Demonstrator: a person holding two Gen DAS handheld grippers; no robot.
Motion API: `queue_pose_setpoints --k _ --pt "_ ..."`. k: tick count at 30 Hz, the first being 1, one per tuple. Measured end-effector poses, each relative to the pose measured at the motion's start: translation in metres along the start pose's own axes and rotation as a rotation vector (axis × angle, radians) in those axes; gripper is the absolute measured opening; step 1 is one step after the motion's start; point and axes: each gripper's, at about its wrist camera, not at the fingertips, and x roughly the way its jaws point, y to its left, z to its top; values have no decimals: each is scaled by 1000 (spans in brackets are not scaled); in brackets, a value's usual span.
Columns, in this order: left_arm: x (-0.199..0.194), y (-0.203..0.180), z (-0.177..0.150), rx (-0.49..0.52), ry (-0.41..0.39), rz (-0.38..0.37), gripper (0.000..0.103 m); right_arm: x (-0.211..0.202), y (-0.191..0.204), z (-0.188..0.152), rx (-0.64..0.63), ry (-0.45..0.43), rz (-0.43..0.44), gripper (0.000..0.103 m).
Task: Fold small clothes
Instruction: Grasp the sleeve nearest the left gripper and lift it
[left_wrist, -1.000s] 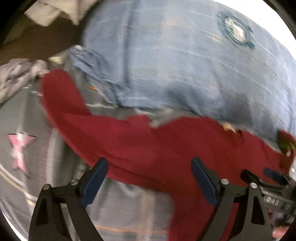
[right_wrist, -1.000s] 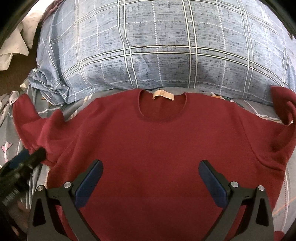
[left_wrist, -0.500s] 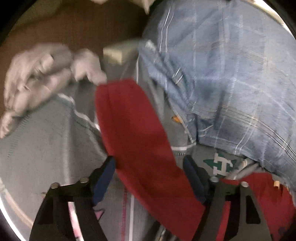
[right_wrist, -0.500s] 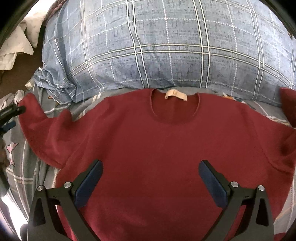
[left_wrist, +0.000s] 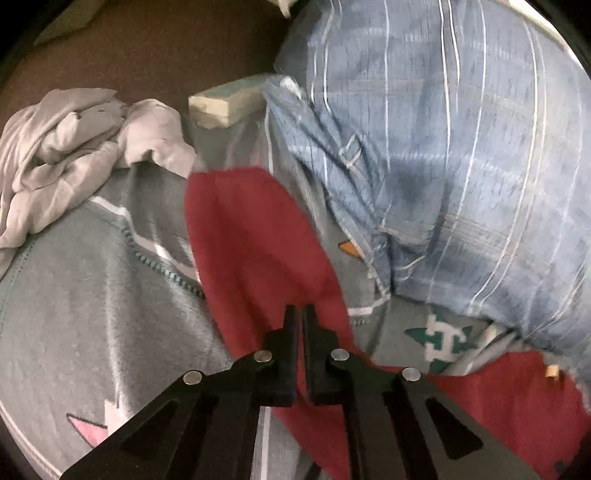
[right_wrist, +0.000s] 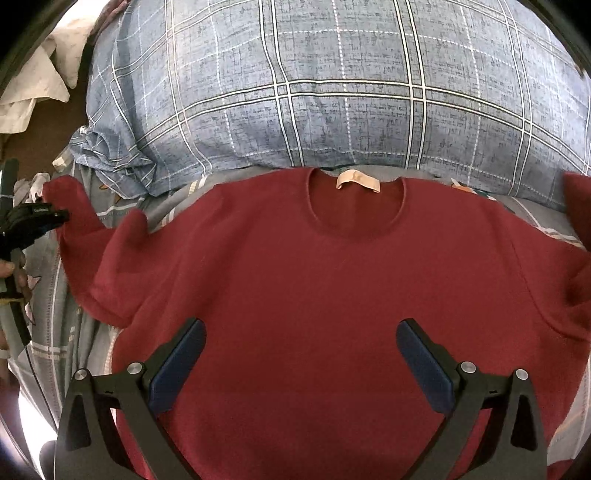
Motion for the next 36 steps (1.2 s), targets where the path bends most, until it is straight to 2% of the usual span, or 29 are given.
queue_pose_setpoints --k 4,8,11,13,14,15,16,17,18,21,24,31,32,33,34,36 --pt "-37 4 -2 -41 -73 -86 0 -4 -1 -1 -8 -9 -3 103" --pt "-72 -16 -5 -2 -101 -215 0 -9 -6 0 10 -13 -3 103" --pt "-85 -25 -9 14 -104 -259 0 -14 -11 1 29 -23 -3 103" --pt "-83 -19 -12 -8 -77 -255 3 -18 -14 1 41 -27 0 103" --pt "-80 -12 -14 -25 -61 -234 8 -20 -15 1 42 -30 4 103" --pt "-77 -6 -16 -38 -50 -223 22 -22 -16 1 39 -32 6 103" --pt "-74 2 -20 -54 -39 -217 32 -24 -16 1 34 -33 5 103" --pt "-69 11 -23 -79 -27 -218 51 -26 -17 1 27 -33 3 103" --pt "-64 24 -28 -118 -17 -222 58 -26 -17 0 22 -32 3 103" --pt "-48 53 -39 -192 32 -214 58 -25 -17 -2 19 -25 8 103" --pt "-33 66 -42 -196 67 -182 58 -21 -13 -4 21 -17 21 103" --pt "-14 43 -24 -129 35 -133 55 -3 5 -5 -6 15 62 103" --pt "-9 40 -23 -125 35 -122 45 -2 6 -6 -8 21 65 103" --pt "0 33 -18 -113 34 -109 26 -1 7 -7 -9 24 66 103" --pt "5 31 -16 -96 42 -92 16 0 7 -7 -11 27 65 103" --pt "14 30 -16 -97 52 -89 9 1 5 -8 -8 29 62 103"
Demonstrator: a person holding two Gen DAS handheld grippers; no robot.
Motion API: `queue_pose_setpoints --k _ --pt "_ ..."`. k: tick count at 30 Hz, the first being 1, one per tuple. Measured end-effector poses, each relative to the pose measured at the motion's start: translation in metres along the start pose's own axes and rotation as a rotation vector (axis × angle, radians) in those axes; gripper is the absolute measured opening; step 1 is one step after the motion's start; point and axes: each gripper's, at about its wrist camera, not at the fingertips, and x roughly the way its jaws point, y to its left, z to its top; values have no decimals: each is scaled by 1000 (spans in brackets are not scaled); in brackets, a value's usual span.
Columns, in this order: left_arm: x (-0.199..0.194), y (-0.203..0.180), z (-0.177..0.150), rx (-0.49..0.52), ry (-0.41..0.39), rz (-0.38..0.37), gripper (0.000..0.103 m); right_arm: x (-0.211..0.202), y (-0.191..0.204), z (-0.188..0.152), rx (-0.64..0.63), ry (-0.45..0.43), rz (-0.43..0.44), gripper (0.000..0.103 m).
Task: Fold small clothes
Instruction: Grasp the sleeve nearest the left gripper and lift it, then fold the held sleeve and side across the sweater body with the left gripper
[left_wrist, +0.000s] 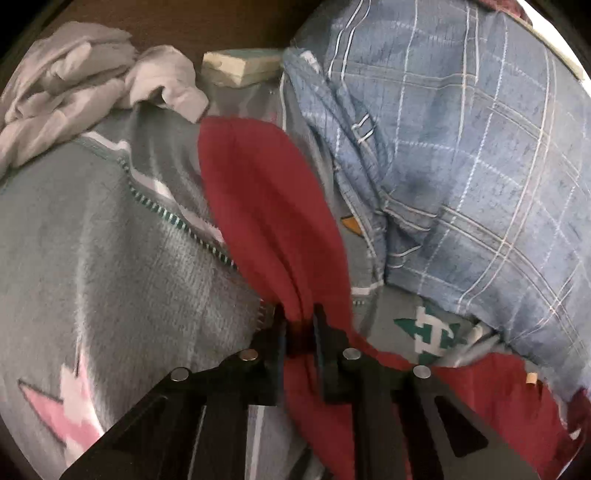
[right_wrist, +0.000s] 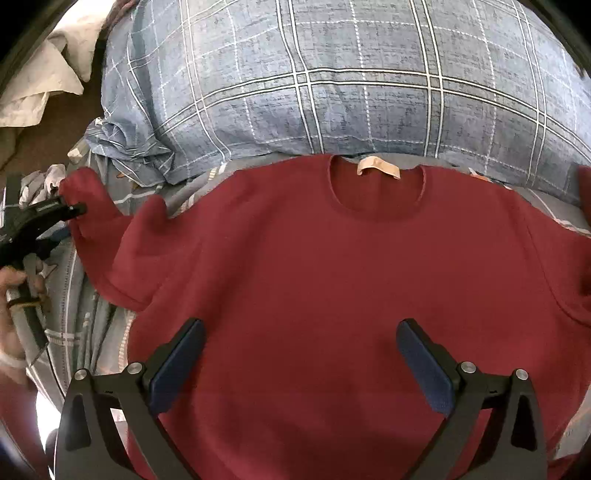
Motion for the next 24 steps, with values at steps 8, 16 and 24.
queue_pose_setpoints --k 8,16,24 --pt "-61 -27 -11 13 -94 -178 7 -16 -20 0 43 -28 -8 103" --pt "-126 -146 -70 271 -134 -404 7 -42 -57 10 130 -90 -36 103" --pt "-50 -260 -192 517 149 -496 17 -69 -120 12 252 -142 -121 103"
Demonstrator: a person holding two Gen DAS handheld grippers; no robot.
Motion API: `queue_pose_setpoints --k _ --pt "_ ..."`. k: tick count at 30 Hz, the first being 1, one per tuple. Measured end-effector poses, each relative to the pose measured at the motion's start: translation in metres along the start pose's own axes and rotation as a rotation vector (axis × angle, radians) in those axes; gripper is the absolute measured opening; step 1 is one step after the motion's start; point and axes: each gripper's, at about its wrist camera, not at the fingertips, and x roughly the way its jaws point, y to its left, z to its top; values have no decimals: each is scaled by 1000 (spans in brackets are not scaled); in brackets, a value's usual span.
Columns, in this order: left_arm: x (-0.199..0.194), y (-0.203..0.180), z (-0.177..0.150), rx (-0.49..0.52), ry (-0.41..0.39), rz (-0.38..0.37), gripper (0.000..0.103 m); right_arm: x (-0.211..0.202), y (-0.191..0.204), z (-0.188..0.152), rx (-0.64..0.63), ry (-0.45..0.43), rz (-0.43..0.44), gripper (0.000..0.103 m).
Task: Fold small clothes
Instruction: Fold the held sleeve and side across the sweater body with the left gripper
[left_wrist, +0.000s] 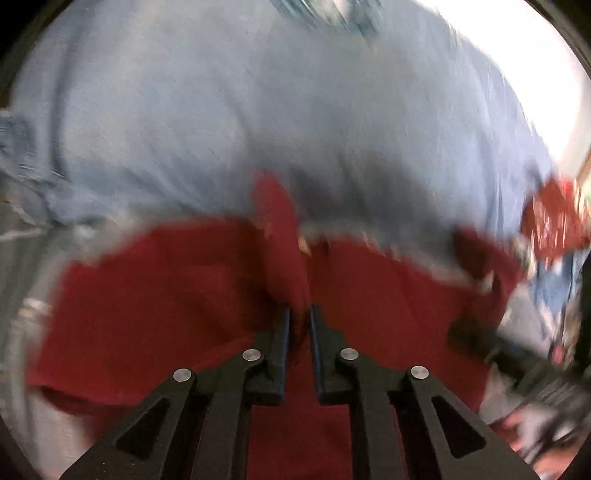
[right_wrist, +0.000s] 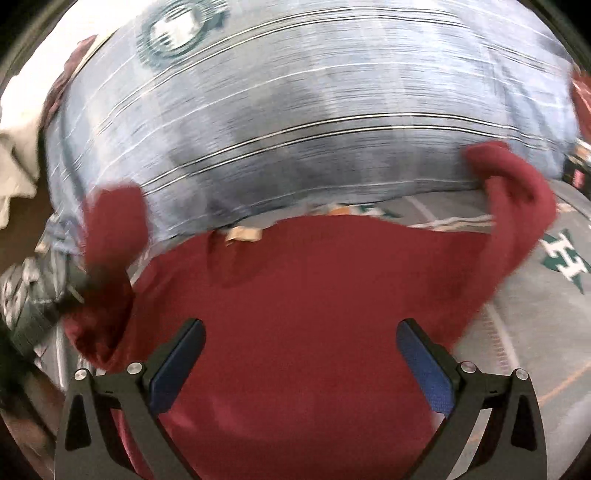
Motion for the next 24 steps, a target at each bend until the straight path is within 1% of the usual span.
queue_pose_setpoints --k 2,4,5,6,8,9,10,12,14,15,16,17,19,21,22,24 --pt "18 -10 -7 50 41 -2 26 -1 -17 3 32 -2 -18 103" --pt "15 -13 -5 78 56 -27 42 -2 -28 5 53 6 -13 103" --pt "7 -11 -3 88 61 -37 58 -2 -31 5 57 10 -5 103" --pt "-6 -10 -2 95 50 -49 64 -3 -32 5 55 10 0 103" --pt "-40 5 -5 104 5 -46 67 -4 -31 5 48 2 7 103" --pt "-56 13 -5 113 -21 -19 71 -4 -29 6 50 -4 10 103" --pt "-69 21 -6 112 -46 27 73 -5 -28 5 52 -14 19 103" --pt "-88 41 -10 90 -100 156 74 -5 -25 8 56 -29 39 103" --pt "-88 65 -12 46 -124 253 74 0 -20 12 55 -28 52 103" --pt "-83 80 -14 11 -122 295 74 3 -17 14 45 -22 55 103" --pt "-78 91 -16 -24 -109 314 74 9 -9 19 23 -20 61 103" --pt "-71 104 -17 -69 -91 314 73 13 -3 22 -2 -24 64 102" --pt "-60 126 -19 -150 -63 284 73 25 9 31 -53 -21 48 102" --pt "-54 139 -19 -176 -57 284 72 46 22 41 -108 12 25 99" --pt "-54 142 -17 -180 -71 286 72 58 27 44 -136 35 21 93" --pt "-58 149 -17 -196 -102 291 72 88 36 45 -191 110 -10 69"
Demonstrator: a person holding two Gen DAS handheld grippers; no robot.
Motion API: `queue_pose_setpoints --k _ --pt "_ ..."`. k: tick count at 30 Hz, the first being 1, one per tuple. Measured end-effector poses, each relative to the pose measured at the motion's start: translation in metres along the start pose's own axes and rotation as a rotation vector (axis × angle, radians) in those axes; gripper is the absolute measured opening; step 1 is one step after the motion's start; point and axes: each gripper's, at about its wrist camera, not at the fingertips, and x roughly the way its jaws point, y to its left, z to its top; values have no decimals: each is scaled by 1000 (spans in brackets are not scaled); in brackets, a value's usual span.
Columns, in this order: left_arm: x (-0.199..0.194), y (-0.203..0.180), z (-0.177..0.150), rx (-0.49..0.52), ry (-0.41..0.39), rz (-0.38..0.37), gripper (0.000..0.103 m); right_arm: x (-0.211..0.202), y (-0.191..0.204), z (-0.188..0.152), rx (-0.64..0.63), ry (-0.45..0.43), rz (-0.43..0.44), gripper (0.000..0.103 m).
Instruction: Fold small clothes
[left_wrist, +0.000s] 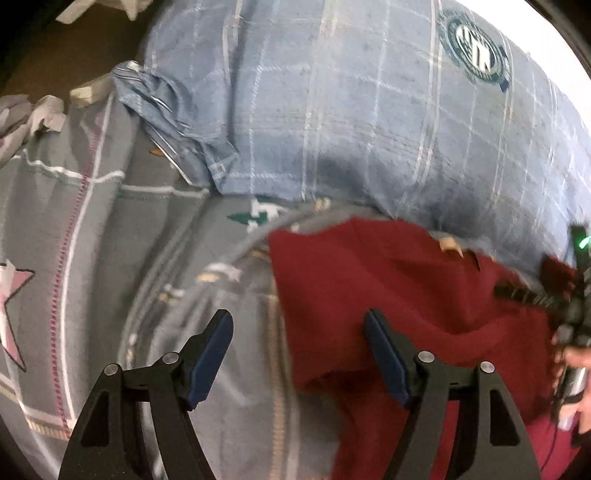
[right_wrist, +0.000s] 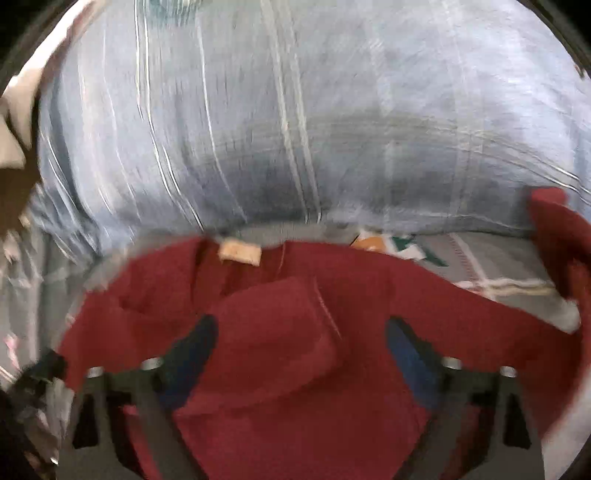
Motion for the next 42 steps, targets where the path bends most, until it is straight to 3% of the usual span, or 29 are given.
queue_pose_setpoints --k 1,2,3,4,8,13,15,19,21,23,25,28,31,35,36,42 --pt "1 2 0 -12 -6 -3 72 12 3 0 -14 41 -7 42" --pt "-1 6 1 -27 -8 -8 72 20 5 -1 -31 56 -19 37" --pt "-2 11 1 -45 -10 -11 72 16 9 -2 -54 21 -26 26" --pt "-4 18 -1 -62 -16 -11 72 11 12 -1 -77 18 -28 5" --pt "-22 28 -6 -109 -42 -14 73 -36 5 0 -73 -88 3 4" --pt "-15 19 -8 -80 -39 1 73 -73 -30 -1 -12 -191 -73 4" --pt "-12 13 -7 -59 -33 5 73 -68 -45 -3 18 -180 -152 5" --pt "-5 1 -6 -21 -19 -1 73 -35 -63 -12 63 -61 -154 12" --pt "-5 -3 -4 -10 -28 -7 73 -34 -63 -16 65 -41 -154 25" --pt "-2 -8 -1 -5 -34 -10 73 -51 -63 -18 83 -99 -135 46" --pt "7 -16 3 18 -27 -9 73 -63 -58 -17 84 -145 -123 53" --pt "28 -28 4 92 -9 51 73 -65 -42 -14 38 -145 -66 54" --pt "51 -25 2 93 43 92 75 -43 -25 -14 -15 -76 0 49" --pt "67 -6 8 10 67 96 75 4 -8 -18 -66 8 -30 48" --pt "68 -4 10 -5 70 98 75 10 -5 -16 -73 -15 -48 48" --pt "64 -7 11 0 68 106 73 7 -3 -6 -40 -13 -64 49"
